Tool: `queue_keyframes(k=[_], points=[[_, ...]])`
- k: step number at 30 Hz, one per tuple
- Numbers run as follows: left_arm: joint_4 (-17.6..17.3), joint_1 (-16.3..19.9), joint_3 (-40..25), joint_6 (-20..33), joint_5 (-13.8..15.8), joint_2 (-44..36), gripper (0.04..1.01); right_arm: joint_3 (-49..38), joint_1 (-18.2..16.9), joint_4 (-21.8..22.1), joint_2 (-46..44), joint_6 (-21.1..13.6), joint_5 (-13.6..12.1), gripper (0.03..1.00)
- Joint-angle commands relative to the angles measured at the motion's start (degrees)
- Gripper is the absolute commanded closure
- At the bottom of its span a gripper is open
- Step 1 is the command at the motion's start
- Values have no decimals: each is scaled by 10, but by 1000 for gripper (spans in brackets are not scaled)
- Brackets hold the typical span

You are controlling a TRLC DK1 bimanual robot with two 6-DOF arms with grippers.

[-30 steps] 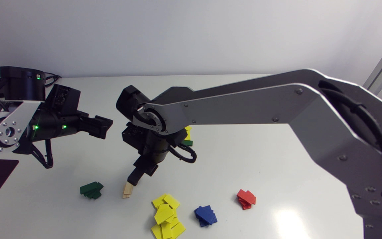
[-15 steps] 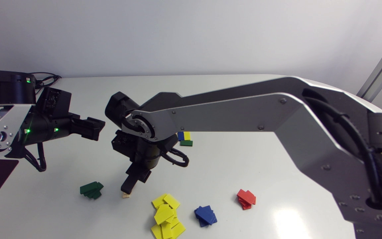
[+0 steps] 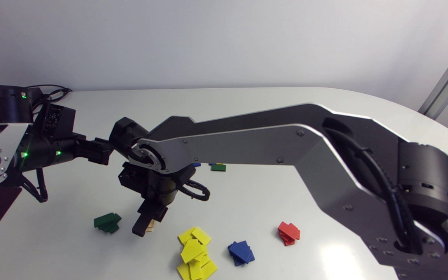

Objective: Take domino bricks one by one from the mixed stack on the table and place each onto the existing stack of the same color.

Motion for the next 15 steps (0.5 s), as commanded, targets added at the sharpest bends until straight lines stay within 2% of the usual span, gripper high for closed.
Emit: queue_keyframes(k=[1,15], points=[[5,8,-13,10,3,-8,41,16,8,-11,24,-12,-3,887],[4,14,-11,13,10,-14,41,52,14,-21,58,-14,-4,887]])
